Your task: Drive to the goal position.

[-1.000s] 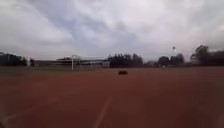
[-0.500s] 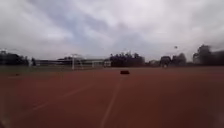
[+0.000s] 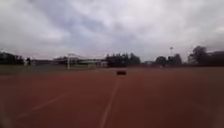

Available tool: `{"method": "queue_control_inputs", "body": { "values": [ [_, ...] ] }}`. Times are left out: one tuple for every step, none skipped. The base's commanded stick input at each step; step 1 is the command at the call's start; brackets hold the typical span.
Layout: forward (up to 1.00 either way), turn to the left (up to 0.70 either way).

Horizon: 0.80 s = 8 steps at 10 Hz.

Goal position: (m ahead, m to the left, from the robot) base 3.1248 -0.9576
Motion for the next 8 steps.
{"method": "queue_control_inputs", "body": {
  "values": [
    [0.7, -0.35],
    [0.7, -0.35],
    [0.7, -0.35],
    [0.7, -0.35],
    [0.7, -0.35],
    [0.7, -0.32],
    [0.7, -0.26],
    [0.7, -0.1]
  ]
}}
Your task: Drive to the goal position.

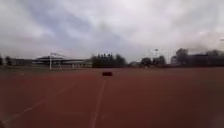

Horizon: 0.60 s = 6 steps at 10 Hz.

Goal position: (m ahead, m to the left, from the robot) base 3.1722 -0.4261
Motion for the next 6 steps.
{"method": "queue_control_inputs", "body": {
  "values": [
    [0.7, 0.0],
    [0.7, 0.0],
    [0.7, 0.0],
    [0.7, 0.0],
    [0.7, 0.0],
    [0.7, 0.0]
  ]
}}
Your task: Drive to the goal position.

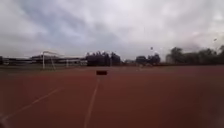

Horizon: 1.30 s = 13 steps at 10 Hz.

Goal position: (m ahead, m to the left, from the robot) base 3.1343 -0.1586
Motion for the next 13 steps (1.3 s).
{"method": "queue_control_inputs", "body": {
  "values": [
    [0.7, 0.0],
    [0.7, 0.0],
    [0.7, 0.0],
    [0.7, 0.0],
    [0.7, 0.0],
    [0.7, 0.0],
    [0.7, 0.0],
    [0.7, 0.0],
    [0.7, 0.0],
    [0.7, 0.0],
    [0.7, 0.0],
    [0.7, 0.0],
    [0.7, 0.0]
  ]
}}
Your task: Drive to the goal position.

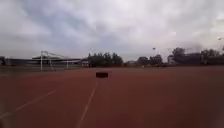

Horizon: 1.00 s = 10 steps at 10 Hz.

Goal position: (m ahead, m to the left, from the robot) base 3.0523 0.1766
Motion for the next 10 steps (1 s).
{"method": "queue_control_inputs", "body": {
  "values": [
    [0.7, 0.0],
    [0.7, -0.32],
    [0.7, -0.35],
    [0.7, -0.35],
    [0.7, -0.3],
    [0.7, -0.24],
    [0.7, -0.11],
    [0.7, 0.0],
    [0.7, 0.0],
    [0.7, 0.0]
  ]
}}
